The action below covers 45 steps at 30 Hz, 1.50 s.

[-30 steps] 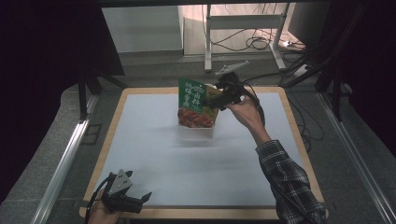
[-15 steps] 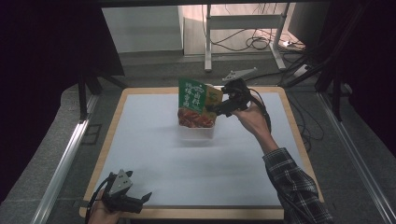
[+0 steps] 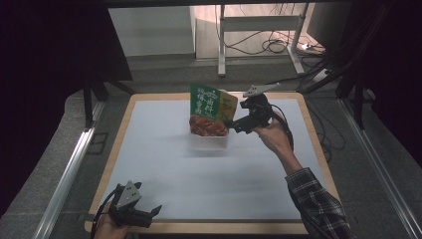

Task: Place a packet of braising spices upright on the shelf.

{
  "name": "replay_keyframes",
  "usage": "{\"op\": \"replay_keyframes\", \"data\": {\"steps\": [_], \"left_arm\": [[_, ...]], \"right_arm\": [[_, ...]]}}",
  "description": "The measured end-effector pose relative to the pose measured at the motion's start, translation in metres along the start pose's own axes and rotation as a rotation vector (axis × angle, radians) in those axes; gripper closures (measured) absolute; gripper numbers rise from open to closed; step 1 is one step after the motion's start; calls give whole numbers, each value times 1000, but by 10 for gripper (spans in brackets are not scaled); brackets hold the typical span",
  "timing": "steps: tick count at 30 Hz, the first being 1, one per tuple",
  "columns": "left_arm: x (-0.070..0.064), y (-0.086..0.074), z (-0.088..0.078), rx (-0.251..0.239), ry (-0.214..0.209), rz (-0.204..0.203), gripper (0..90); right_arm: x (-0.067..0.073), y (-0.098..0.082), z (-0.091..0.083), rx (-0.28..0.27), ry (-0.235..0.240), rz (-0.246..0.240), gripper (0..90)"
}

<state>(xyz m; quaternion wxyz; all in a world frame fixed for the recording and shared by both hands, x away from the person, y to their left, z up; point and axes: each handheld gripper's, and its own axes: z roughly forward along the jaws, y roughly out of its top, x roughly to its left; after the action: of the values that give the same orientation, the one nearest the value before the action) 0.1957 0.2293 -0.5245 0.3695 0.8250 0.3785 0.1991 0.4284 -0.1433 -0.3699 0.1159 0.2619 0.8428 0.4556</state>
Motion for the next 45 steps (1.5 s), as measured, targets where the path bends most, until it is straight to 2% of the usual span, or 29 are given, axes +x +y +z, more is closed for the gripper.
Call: {"op": "replay_keyframes", "data": {"steps": [13,25,33,45], "left_arm": [[0,0,0,0,4,-2,0],[0,0,0,-1,7,-5,0],[0,0,0,0,7,-2,0],[-1,0,0,1,8,1,0]], "right_arm": [[5,-24,-4,18,-6,3,0],[10,-38,-17,16,-13,4,0],[18,-47,-25,14,-27,1,0],[31,-72,-30,26,-21,9,0]]}}
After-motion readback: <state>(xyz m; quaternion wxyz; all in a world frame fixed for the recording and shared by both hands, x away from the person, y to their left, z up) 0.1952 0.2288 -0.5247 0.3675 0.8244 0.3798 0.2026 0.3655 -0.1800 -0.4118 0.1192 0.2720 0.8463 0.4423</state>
